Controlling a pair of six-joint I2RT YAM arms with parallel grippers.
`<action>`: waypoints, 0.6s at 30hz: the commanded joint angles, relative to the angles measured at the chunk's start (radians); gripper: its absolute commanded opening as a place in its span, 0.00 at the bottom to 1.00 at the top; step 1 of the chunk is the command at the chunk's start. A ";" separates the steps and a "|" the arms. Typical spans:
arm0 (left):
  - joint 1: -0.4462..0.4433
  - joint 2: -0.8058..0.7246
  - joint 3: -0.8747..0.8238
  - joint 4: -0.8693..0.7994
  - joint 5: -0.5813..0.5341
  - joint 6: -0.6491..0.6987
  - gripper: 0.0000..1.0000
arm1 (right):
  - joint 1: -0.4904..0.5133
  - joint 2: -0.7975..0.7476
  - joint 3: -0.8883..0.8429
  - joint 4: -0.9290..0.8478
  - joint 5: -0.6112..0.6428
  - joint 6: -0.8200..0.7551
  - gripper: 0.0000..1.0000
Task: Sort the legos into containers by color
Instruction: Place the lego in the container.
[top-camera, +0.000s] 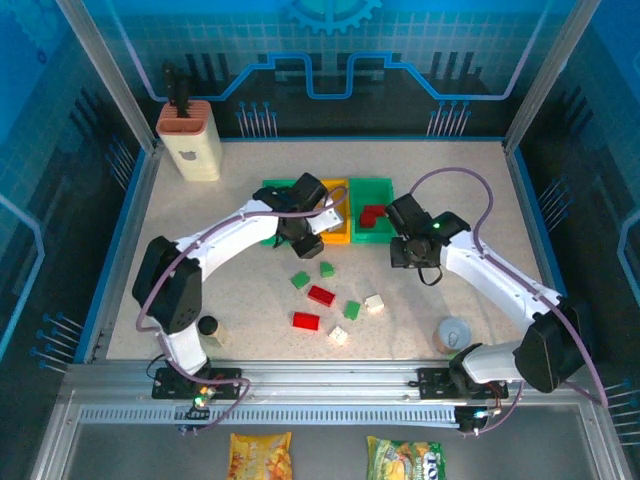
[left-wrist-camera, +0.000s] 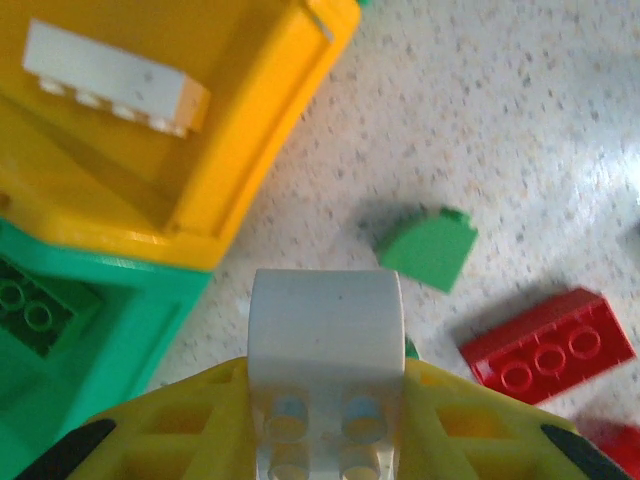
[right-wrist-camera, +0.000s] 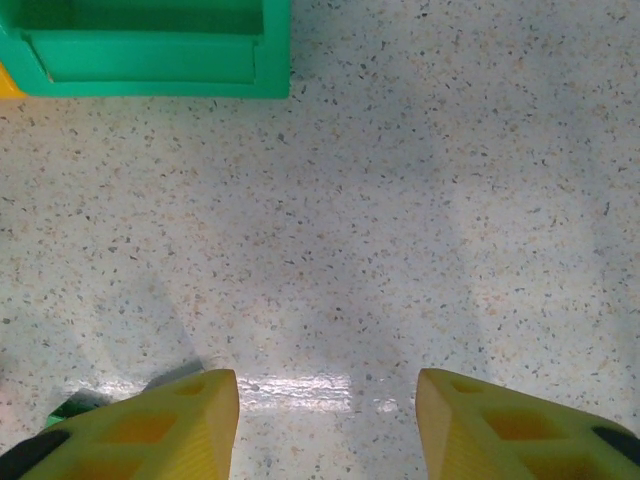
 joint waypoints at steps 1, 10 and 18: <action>-0.006 0.072 0.101 0.018 0.022 -0.056 0.34 | 0.009 -0.033 -0.018 -0.044 0.029 0.017 0.51; 0.018 0.245 0.334 -0.007 -0.049 -0.495 0.35 | 0.007 -0.073 -0.048 -0.063 0.045 0.032 0.51; 0.039 0.289 0.357 0.063 0.045 -0.799 0.38 | 0.007 -0.068 -0.051 -0.072 0.051 0.031 0.51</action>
